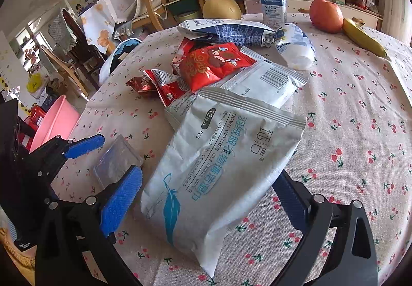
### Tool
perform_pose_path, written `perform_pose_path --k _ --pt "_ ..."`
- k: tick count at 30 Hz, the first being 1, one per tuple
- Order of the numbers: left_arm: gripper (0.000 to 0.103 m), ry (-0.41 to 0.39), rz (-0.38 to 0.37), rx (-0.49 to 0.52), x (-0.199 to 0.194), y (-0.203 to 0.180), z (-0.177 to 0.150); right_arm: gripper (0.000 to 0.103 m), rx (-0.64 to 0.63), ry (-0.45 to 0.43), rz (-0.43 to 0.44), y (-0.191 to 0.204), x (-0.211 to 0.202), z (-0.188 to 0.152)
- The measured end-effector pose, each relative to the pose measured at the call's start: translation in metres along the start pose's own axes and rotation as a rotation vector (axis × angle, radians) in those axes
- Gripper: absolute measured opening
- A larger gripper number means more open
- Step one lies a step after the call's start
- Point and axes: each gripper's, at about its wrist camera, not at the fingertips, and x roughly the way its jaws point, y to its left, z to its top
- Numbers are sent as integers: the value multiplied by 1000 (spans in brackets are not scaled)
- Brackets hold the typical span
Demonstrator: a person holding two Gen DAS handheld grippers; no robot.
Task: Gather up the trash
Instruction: 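Grasp the silver foil tray with the left tool while the right grasps the white wipes pack, then carry the foil tray and wipes pack to the pink bucket and open both tools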
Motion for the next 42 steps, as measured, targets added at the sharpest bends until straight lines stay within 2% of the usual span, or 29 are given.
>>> perform_pose_path --k 5,18,23,32,34,37,41,42 --pt "64 -1 2 -25 -1 0 0 98 -48 -6 -58 7 8 2" --pt "63 29 75 -158 1 28 0 99 -100 -12 -117 15 19 6" --pt "63 7 42 -249 -6 43 2 99 -125 -7 -147 20 24 8" --pt "63 -12 45 -277 -12 50 3 97 -169 -2 -152 21 24 8" --pt "63 -17 43 -285 -14 52 3 90 -183 -5 -149 22 23 7" --pt "63 -24 38 -297 -16 55 3 69 -209 -19 -170 26 20 4" --pt "63 -25 33 -311 -18 57 2 63 -195 -27 -155 22 17 4" --pt "63 -27 31 -312 -19 58 2 58 -186 -31 -146 20 16 4"
